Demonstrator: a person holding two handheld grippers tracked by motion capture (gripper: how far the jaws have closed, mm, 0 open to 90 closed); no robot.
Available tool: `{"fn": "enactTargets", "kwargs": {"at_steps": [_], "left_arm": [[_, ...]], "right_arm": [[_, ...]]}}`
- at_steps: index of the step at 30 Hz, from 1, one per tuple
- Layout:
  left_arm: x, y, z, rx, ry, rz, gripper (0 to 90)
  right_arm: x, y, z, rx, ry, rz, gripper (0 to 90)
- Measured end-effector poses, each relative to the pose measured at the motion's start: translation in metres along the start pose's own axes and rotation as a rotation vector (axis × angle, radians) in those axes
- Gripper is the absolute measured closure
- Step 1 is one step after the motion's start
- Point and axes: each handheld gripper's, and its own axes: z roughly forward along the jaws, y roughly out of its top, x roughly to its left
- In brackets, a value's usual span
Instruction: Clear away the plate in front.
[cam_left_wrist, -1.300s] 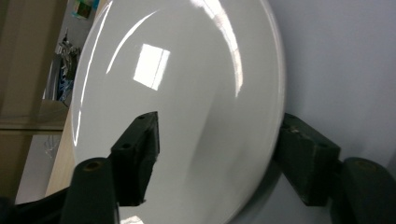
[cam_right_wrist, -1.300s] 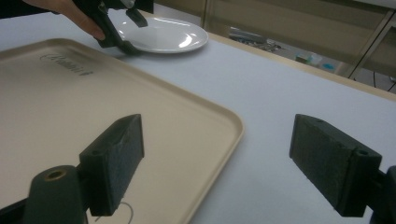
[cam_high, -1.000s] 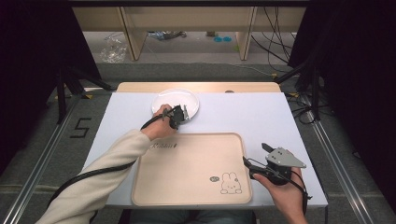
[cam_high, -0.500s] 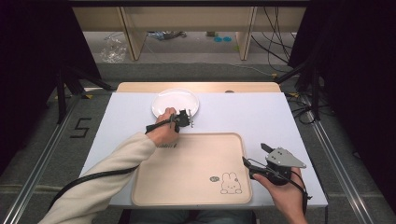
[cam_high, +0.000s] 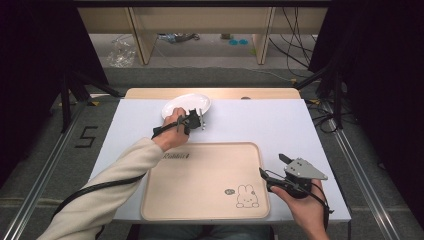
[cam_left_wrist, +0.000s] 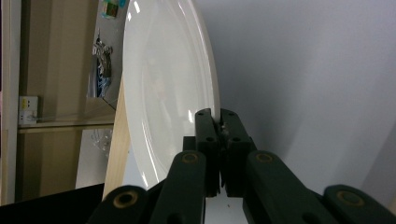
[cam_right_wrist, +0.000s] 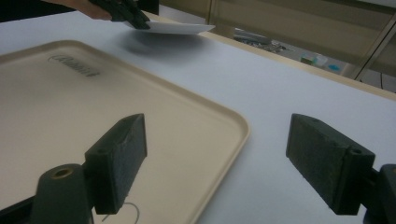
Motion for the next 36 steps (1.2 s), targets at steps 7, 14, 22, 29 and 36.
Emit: {"fn": "enactTargets", "kwargs": {"at_steps": [7, 14, 22, 29, 36], "left_arm": [[0.001, -0.001, -0.001, -0.003, -0.006, 0.007, 87.8], [0.004, -0.002, -0.002, -0.003, -0.001, 0.031, 87.8], [0.004, -0.002, -0.003, -0.002, 0.007, 0.064, 87.7], [0.002, -0.003, -0.005, -0.019, 0.017, 0.069, 87.7], [0.001, -0.003, -0.010, -0.043, 0.024, 0.062, 87.7]], "right_arm": [[0.001, 0.000, 0.000, 0.009, 0.008, 0.016, 21.7], [0.000, 0.000, 0.000, -0.003, -0.002, 0.003, 22.0], [-0.001, 0.000, -0.001, 0.005, 0.001, 0.001, 22.3], [-0.001, 0.001, -0.001, 0.002, 0.000, 0.002, 22.3], [0.000, 0.000, -0.002, 0.014, 0.008, 0.018, 22.4]]}}
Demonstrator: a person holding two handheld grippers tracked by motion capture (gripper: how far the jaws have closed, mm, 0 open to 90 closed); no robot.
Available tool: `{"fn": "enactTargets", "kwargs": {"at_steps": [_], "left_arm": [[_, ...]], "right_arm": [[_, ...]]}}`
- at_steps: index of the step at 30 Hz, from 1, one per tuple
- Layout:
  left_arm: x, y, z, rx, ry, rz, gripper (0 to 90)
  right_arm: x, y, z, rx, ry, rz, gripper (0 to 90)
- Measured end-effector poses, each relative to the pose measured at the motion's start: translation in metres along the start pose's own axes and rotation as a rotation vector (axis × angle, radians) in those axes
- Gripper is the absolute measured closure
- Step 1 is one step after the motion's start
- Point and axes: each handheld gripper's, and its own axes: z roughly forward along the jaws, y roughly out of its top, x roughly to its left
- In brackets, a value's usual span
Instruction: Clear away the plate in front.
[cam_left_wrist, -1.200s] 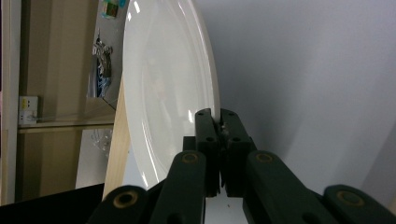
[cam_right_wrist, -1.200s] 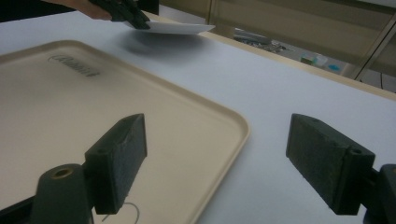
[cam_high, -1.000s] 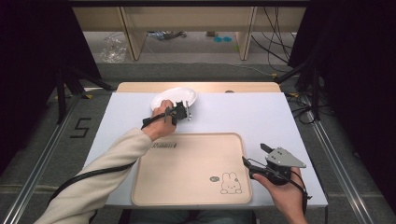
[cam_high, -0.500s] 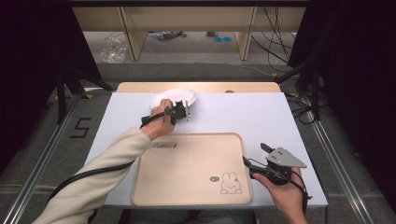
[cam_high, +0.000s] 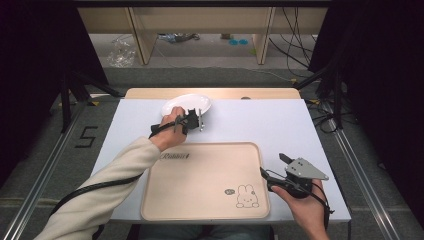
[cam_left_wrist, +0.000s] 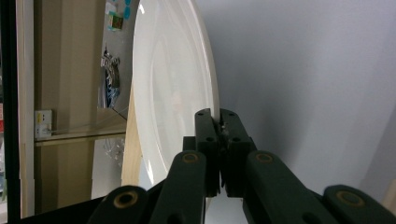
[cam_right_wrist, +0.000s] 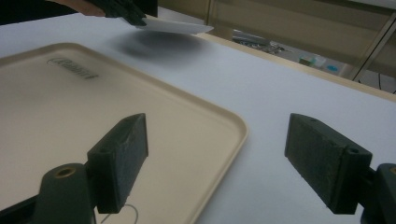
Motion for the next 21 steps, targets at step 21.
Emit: {"fn": "enactTargets", "kwargs": {"at_steps": [21], "left_arm": [[-0.005, -0.006, -0.022, -0.010, 0.049, 0.053, 87.7]], "right_arm": [[0.000, 0.000, 0.000, -0.002, -0.001, 0.000, 22.5]]}}
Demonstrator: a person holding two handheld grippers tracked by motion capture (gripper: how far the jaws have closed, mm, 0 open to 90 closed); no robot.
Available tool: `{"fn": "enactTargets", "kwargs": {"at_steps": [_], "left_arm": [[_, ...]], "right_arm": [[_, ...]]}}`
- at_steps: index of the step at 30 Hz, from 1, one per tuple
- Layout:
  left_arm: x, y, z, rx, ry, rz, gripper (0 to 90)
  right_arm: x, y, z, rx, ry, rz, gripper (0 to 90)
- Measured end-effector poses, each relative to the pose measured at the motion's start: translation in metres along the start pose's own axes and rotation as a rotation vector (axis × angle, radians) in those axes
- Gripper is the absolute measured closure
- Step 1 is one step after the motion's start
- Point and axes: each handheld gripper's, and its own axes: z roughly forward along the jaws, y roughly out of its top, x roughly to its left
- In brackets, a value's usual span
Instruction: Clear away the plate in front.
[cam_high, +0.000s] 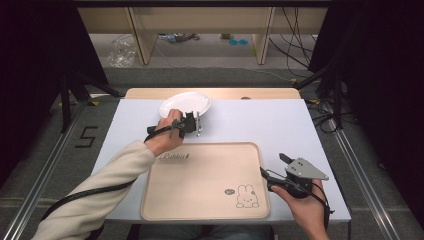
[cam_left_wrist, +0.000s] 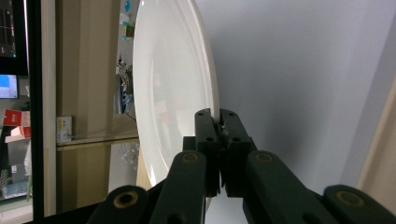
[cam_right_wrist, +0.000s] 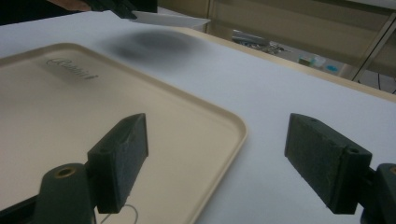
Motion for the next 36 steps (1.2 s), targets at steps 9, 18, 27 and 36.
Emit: {"fn": "enactTargets", "kwargs": {"at_steps": [9, 18, 27, 36], "left_arm": [[-0.004, -0.003, -0.011, -0.020, 0.023, 0.013, 87.8], [-0.009, -0.005, -0.025, -0.035, 0.032, 0.024, 87.7], [-0.013, -0.007, -0.038, -0.052, 0.053, 0.044, 87.7], [-0.018, -0.009, -0.051, -0.065, 0.057, 0.062, 87.8]], "right_arm": [[-0.001, 0.000, 0.001, -0.018, -0.016, -0.013, 22.5], [-0.001, 0.000, 0.000, -0.011, -0.015, -0.017, 22.5], [-0.001, 0.000, 0.000, -0.019, -0.020, -0.014, 22.5], [-0.001, 0.000, 0.000, -0.015, -0.016, 0.001, 22.5]]}}
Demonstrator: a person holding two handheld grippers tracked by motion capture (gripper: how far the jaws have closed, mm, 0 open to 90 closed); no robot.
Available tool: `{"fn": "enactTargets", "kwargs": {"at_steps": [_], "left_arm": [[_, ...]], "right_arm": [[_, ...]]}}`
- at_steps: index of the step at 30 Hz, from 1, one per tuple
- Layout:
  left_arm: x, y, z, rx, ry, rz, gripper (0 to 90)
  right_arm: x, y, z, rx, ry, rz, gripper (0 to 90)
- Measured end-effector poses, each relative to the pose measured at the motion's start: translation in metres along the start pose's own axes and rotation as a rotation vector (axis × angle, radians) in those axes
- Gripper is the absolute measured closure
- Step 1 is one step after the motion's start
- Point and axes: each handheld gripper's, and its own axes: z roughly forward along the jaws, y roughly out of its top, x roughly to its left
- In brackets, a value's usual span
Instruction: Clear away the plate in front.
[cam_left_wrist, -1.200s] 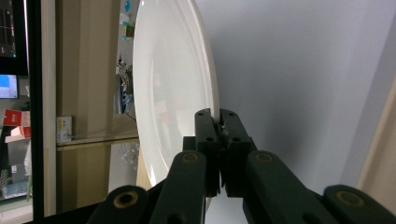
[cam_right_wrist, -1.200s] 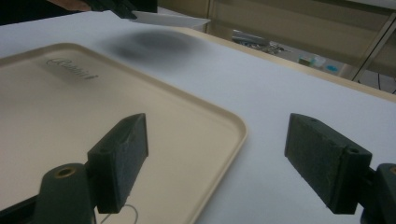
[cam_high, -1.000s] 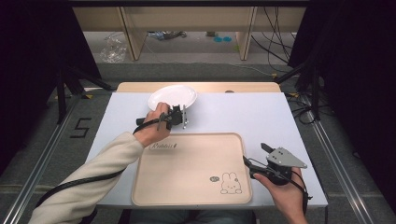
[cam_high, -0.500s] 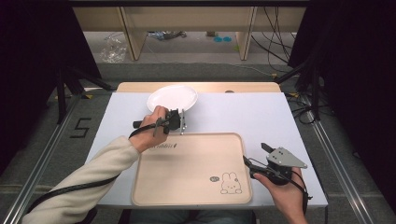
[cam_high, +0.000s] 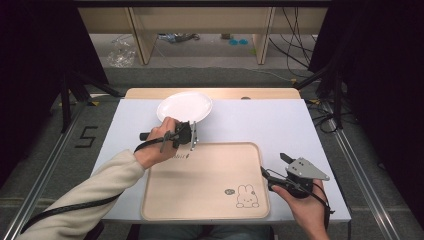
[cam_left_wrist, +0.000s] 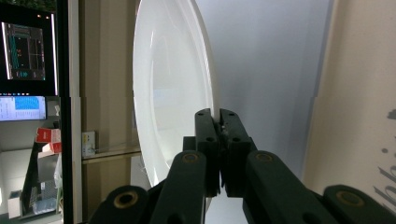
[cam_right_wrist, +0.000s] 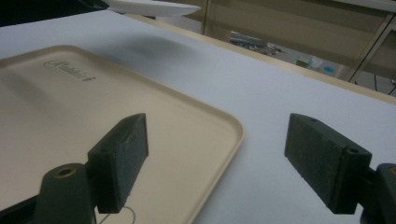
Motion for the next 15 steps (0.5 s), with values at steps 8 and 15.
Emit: {"fn": "enactTargets", "kwargs": {"at_steps": [8, 15], "left_arm": [[-0.007, -0.003, -0.012, -0.014, -0.003, -0.006, 87.7], [-0.009, -0.003, -0.024, -0.030, 0.011, 0.000, 87.8]], "right_arm": [[-0.002, 0.000, -0.001, 0.005, -0.006, -0.011, 22.6], [-0.002, 0.000, -0.001, -0.004, -0.011, -0.006, 22.6]]}}
